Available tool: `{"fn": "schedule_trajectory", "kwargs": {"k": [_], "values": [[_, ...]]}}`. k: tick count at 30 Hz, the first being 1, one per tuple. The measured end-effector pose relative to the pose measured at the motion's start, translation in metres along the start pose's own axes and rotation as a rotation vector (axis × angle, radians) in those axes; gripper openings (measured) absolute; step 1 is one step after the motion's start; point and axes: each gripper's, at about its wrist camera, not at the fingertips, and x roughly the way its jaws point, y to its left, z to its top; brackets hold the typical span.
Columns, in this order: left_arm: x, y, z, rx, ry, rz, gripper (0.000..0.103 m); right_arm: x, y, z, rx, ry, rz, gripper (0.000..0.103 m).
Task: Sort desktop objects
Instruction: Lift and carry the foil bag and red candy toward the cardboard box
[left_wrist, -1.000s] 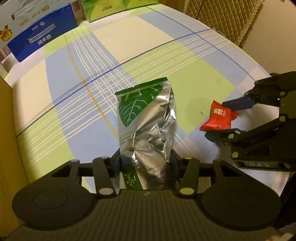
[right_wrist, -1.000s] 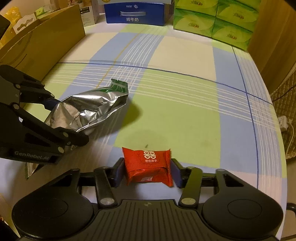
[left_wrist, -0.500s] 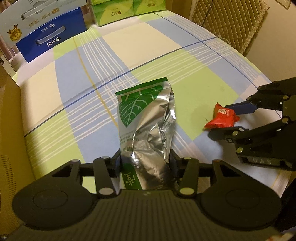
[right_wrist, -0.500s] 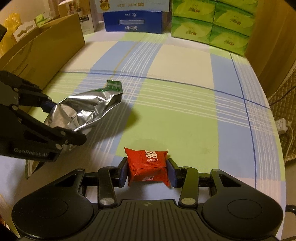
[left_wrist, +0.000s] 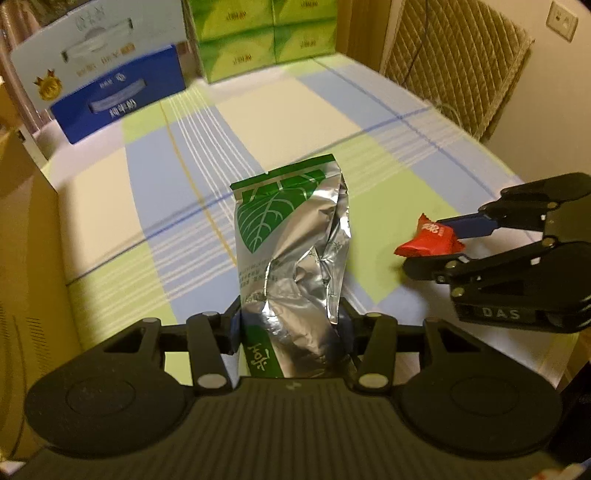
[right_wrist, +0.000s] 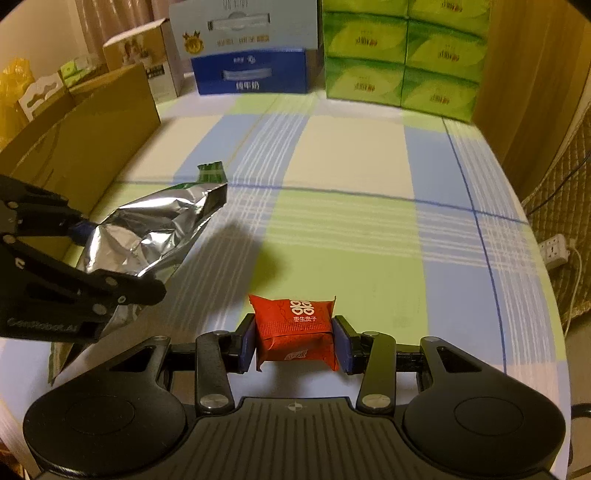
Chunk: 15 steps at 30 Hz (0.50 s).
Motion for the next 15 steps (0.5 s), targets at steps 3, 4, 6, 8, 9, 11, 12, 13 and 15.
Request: {"fn": "schedule_trajectory", "kwargs": {"k": [3,4,6,8,9,11,12,13,15], "values": [[-0.01,0.001,0.0,-0.002,-0.021,0.012,0.044,-0.006,0.004,0.003,0.003,-0.02,0.01,0.04],[-0.013,0.001,0.0,-0.004,-0.028,0.015,0.044,-0.008,0.006,0.004,0.002,-0.025,0.013,0.04],[-0.02,0.005,0.0,-0.019,-0.042,0.021,0.044,-0.012,0.01,0.007,-0.002,-0.037,0.02,0.04],[-0.027,0.009,0.0,-0.036,-0.051,0.03,0.044,-0.016,0.013,0.009,0.0,-0.051,0.023,0.04],[-0.031,0.01,0.0,-0.046,-0.056,0.035,0.044,-0.018,0.015,0.01,-0.001,-0.058,0.026,0.04],[-0.039,0.014,-0.001,-0.067,-0.068,0.04,0.044,-0.023,0.02,0.012,-0.009,-0.07,0.032,0.04],[-0.044,0.015,-0.002,-0.077,-0.074,0.042,0.044,-0.026,0.023,0.014,-0.013,-0.077,0.037,0.04],[-0.049,0.017,-0.004,-0.084,-0.078,0.043,0.044,-0.029,0.026,0.014,-0.015,-0.087,0.041,0.04],[-0.058,0.019,-0.006,-0.091,-0.081,0.051,0.044,-0.035,0.033,0.017,-0.018,-0.105,0.051,0.04]]}}
